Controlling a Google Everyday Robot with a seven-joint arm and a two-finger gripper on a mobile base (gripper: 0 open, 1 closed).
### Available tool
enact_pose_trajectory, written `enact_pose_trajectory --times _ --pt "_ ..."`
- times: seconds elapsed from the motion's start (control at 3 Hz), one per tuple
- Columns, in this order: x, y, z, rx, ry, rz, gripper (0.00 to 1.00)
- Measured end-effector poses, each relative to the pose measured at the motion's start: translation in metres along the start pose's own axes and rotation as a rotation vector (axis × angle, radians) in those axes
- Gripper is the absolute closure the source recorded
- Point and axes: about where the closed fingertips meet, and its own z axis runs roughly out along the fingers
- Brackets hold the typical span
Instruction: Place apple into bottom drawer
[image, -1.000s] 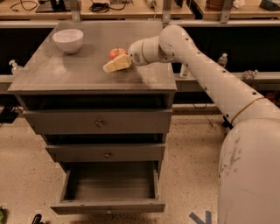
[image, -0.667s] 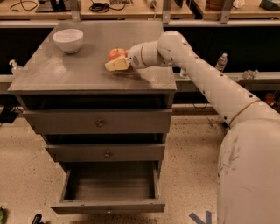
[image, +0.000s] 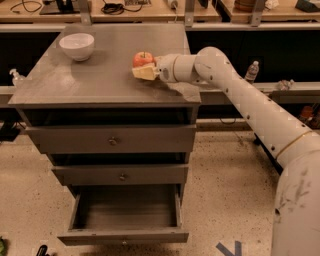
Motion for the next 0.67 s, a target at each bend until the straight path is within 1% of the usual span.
enact_pose_trajectory --times 0.33,0.67 --pt "-0.02 0.005 -0.024 0.007 -0.033 -0.044 1.0" --pt "-0.058 0.023 -0.051 -0.038 -0.101 -0.114 1.0"
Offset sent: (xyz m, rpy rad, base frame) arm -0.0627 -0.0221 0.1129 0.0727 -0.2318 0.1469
